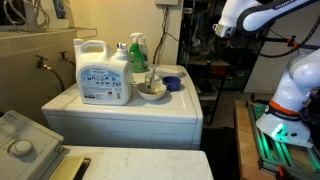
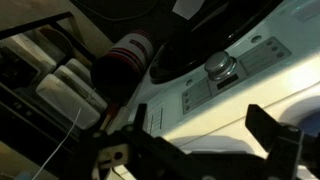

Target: Turn the dust pan to the left

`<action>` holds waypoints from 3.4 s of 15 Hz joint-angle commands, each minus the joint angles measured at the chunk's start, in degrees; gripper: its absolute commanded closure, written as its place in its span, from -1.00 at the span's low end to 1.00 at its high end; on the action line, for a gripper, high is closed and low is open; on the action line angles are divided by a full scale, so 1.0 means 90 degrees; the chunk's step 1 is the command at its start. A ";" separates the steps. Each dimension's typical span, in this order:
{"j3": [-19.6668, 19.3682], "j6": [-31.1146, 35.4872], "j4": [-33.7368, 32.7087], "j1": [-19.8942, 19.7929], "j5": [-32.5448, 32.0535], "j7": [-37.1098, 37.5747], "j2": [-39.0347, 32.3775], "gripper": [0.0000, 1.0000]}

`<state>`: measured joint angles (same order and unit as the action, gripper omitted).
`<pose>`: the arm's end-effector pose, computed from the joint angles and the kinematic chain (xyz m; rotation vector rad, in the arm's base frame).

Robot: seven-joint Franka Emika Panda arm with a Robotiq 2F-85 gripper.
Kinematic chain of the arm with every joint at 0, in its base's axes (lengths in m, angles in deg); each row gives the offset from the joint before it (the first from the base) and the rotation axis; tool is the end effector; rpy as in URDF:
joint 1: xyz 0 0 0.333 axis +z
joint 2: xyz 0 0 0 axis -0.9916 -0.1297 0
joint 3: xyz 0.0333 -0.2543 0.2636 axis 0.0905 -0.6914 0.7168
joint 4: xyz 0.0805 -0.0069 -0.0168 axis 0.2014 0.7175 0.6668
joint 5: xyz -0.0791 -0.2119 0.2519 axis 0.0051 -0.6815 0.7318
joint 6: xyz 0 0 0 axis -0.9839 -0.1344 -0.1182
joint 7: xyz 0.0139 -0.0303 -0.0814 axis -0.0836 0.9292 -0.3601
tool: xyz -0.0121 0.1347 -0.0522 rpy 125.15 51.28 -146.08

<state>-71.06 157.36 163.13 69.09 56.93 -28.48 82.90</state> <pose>0.2696 -0.0644 0.4590 2.9134 -0.4455 0.3000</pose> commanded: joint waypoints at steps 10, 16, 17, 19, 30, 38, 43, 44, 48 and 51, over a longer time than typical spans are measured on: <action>0.0443 0.1630 -0.0498 0.0117 -0.0444 0.0019 -0.0562 -1.00; 0.0188 0.1256 -0.2277 0.1092 -0.0068 -0.1728 -0.2139 -1.00; 0.0152 0.1118 -0.2538 0.1212 -0.0036 -0.2016 -0.2353 -1.00; 0.0102 0.0820 -0.3047 0.1445 0.0013 -0.2560 -0.2790 -1.00; 0.0032 -0.0240 -0.4185 0.1794 0.0399 -0.4723 -0.3695 -1.00; 0.0152 -0.0465 -0.4474 0.1940 -0.0360 -0.6291 -0.4241 -1.00; 0.0182 -0.0699 -0.5014 0.1904 -0.1181 -0.7167 -0.5083 -1.00; 0.0173 -0.0817 -0.5163 0.1890 -0.1334 -0.7357 -0.5256 -1.00; 0.0229 -0.0699 -0.5195 0.1811 -0.0445 -0.7734 -0.5303 -1.00; 0.0239 -0.0859 -0.5455 0.1732 0.0125 -0.8235 -0.5360 -1.00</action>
<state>-69.18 149.80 114.15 84.90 58.12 -102.65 34.67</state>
